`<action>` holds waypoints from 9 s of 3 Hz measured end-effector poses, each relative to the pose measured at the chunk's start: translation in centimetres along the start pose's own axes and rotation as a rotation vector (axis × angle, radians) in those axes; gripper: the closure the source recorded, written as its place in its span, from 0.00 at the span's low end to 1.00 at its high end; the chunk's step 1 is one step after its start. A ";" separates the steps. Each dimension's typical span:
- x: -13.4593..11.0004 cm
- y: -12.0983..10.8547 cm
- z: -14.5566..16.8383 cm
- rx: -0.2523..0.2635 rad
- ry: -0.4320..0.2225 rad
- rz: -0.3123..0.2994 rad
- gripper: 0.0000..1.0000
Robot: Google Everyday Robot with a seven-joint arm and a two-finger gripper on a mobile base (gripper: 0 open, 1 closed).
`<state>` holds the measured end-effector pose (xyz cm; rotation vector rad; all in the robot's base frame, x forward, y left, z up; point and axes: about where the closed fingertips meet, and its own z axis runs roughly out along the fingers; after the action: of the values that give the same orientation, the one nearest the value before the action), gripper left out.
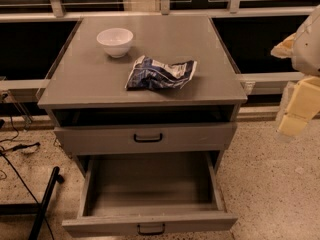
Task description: Close middle drawer
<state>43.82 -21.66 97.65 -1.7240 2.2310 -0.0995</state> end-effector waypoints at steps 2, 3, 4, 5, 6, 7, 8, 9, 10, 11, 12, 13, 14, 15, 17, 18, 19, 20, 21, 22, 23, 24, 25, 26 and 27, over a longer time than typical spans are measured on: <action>0.1 0.1 0.1 0.001 -0.004 0.005 0.27; 1.1 1.3 1.5 0.009 -0.061 0.079 0.50; 1.6 3.2 4.6 0.011 -0.168 0.141 0.73; 2.5 5.4 9.3 0.001 -0.302 0.196 0.96; 3.3 8.2 15.5 -0.070 -0.437 0.285 1.00; 3.2 8.7 16.5 -0.089 -0.472 0.305 1.00; 3.2 8.7 16.5 -0.088 -0.471 0.305 1.00; 3.8 10.5 18.8 -0.120 -0.491 0.351 1.00; 4.8 13.8 22.8 -0.165 -0.527 0.439 1.00; 5.6 16.7 26.3 -0.186 -0.559 0.515 1.00; 6.0 19.5 29.8 -0.193 -0.600 0.582 1.00; 5.7 22.7 33.8 -0.207 -0.655 0.588 1.00; 5.3 26.8 39.2 -0.278 -0.722 0.509 1.00; 5.2 26.6 38.9 -0.278 -0.720 0.517 1.00; 6.1 27.2 43.9 -0.222 -0.729 0.415 1.00; 5.7 27.1 47.1 -0.145 -0.690 0.249 1.00; 5.7 26.4 48.8 -0.072 -0.621 0.131 1.00; 5.7 26.4 48.8 -0.072 -0.621 0.130 1.00; 6.1 25.9 49.6 -0.047 -0.597 0.087 1.00; 6.5 25.4 50.1 -0.034 -0.578 0.054 1.00; 6.8 23.8 51.2 -0.016 -0.554 0.012 1.00; 6.7 22.9 52.0 -0.013 -0.543 -0.014 1.00; 6.1 21.9 53.2 -0.017 -0.532 -0.042 1.00; 5.2 21.0 54.4 -0.025 -0.526 -0.068 1.00; 4.4 20.3 55.4 -0.031 -0.522 -0.088 1.00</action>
Offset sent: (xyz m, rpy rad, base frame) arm 0.0000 0.0000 0.0000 0.0000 0.0000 0.0000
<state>40.05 -12.75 39.32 -1.6299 1.7830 0.3294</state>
